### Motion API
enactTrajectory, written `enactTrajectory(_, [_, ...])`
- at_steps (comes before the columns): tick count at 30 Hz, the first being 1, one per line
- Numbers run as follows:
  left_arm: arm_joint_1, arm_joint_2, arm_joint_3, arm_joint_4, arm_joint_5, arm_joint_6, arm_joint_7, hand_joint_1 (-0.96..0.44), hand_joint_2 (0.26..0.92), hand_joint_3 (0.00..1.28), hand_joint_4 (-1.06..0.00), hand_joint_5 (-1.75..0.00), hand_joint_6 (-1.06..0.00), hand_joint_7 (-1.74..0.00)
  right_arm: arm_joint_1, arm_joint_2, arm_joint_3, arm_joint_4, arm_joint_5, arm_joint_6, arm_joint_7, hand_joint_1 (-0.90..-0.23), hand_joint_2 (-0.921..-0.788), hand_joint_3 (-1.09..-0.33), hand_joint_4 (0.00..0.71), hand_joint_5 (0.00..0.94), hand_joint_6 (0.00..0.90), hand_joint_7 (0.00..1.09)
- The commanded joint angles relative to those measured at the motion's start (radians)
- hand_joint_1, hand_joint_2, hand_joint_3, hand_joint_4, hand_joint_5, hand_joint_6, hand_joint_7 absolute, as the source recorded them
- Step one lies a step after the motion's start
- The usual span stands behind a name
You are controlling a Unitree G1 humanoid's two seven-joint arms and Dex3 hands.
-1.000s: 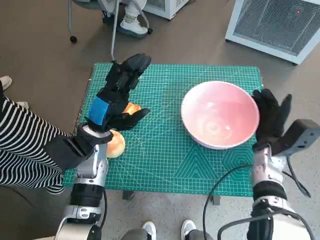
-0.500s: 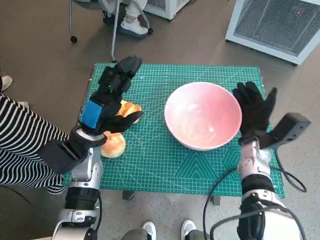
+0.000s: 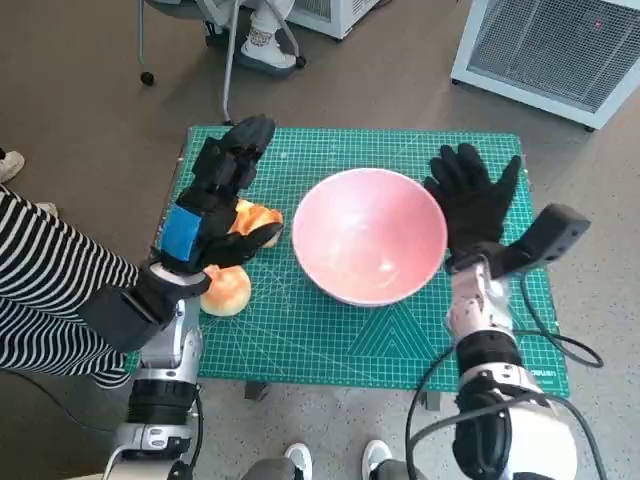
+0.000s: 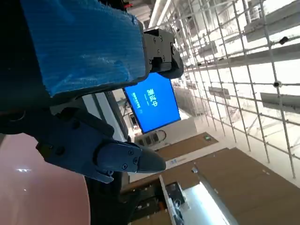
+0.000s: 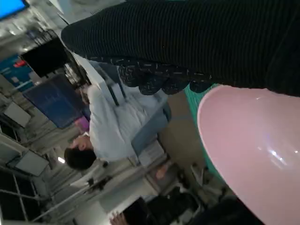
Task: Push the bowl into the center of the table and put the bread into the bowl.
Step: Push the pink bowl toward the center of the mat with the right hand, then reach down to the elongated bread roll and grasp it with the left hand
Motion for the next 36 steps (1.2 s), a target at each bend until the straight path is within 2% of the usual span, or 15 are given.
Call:
enactTrajectory(1, [0.012,-0.003,-0.009,-0.014,0.022,-0.022,0.011,-0.51,0.921,0.22,-0.12,-0.1,0.0,-0.51,-0.01,0.025,-0.018,0.023,0.018,0.045,-0.022,-0.65,-0.921,-0.851,0.077,0.0,0.117,0.23])
enactTrajectory(5, [0.015,-0.005,-0.013,-0.012,0.024,-0.026,0.012,-0.51,0.921,0.23,-0.12,-0.09,0.0,-0.51,-0.011,0.02,-0.007,0.019,0.005,0.047,-0.032,-0.636,-0.921,-0.866,0.067,0.0,0.129,0.22])
enactTrajectory(11, [0.017,-0.003,-0.01,-0.007,0.02,-0.026,0.005,-0.52,0.921,0.24,-0.13,-0.08,0.0,-0.51,0.005,-0.006,0.04,0.008,-0.046,-0.005,-0.04,-0.624,-0.921,-0.879,0.06,0.0,0.135,0.22])
enactTrajectory(15, [0.016,-0.001,-0.008,-0.007,0.018,-0.024,0.003,-0.53,0.921,0.24,-0.13,-0.07,0.0,-0.5,0.02,-0.027,0.089,-0.006,-0.103,-0.072,-0.04,-0.619,-0.921,-0.882,0.063,0.003,0.141,0.22])
enactTrajectory(20, [0.009,-0.008,-0.012,-0.002,0.018,-0.021,0.004,-0.55,0.921,0.25,-0.13,-0.06,0.0,-0.49,0.047,-0.056,0.183,-0.049,-0.197,-0.207,-0.022,-0.645,-0.921,-0.869,0.067,0.004,0.138,0.21])
enactTrajectory(23, [0.003,-0.015,-0.016,0.002,0.02,-0.021,0.006,-0.56,0.921,0.25,-0.13,-0.06,0.0,-0.49,0.065,-0.071,0.222,-0.082,-0.232,-0.285,-0.004,-0.667,-0.921,-0.863,0.074,0.007,0.135,0.21])
enactTrajectory(26, [-0.008,-0.024,-0.023,0.005,0.023,-0.02,0.008,-0.56,0.921,0.26,-0.13,-0.05,0.0,-0.49,0.088,-0.078,0.247,-0.131,-0.241,-0.365,0.031,-0.684,-0.921,-0.855,0.082,0.01,0.135,0.21])
enactTrajectory(30, [-0.025,-0.032,-0.031,0.009,0.02,-0.015,0.005,-0.55,0.921,0.27,-0.13,-0.05,0.0,-0.49,0.126,-0.078,0.272,-0.213,-0.232,-0.45,0.079,-0.75,-0.921,-0.826,0.101,0.016,0.138,0.23])
enactTrajectory(33, [-0.038,-0.036,-0.039,0.005,0.014,-0.01,0.0,-0.54,0.921,0.28,-0.14,-0.05,0.0,-0.49,0.158,-0.078,0.293,-0.286,-0.225,-0.486,0.106,-0.767,-0.921,-0.809,0.118,0.009,0.11,0.3])
enactTrajectory(36, [-0.054,-0.038,-0.042,0.005,0.004,-0.008,-0.012,-0.54,0.921,0.29,-0.14,-0.04,0.0,-0.49,0.195,-0.08,0.311,-0.365,-0.21,-0.494,0.135,-0.773,-0.921,-0.797,0.132,0.005,0.074,0.38])
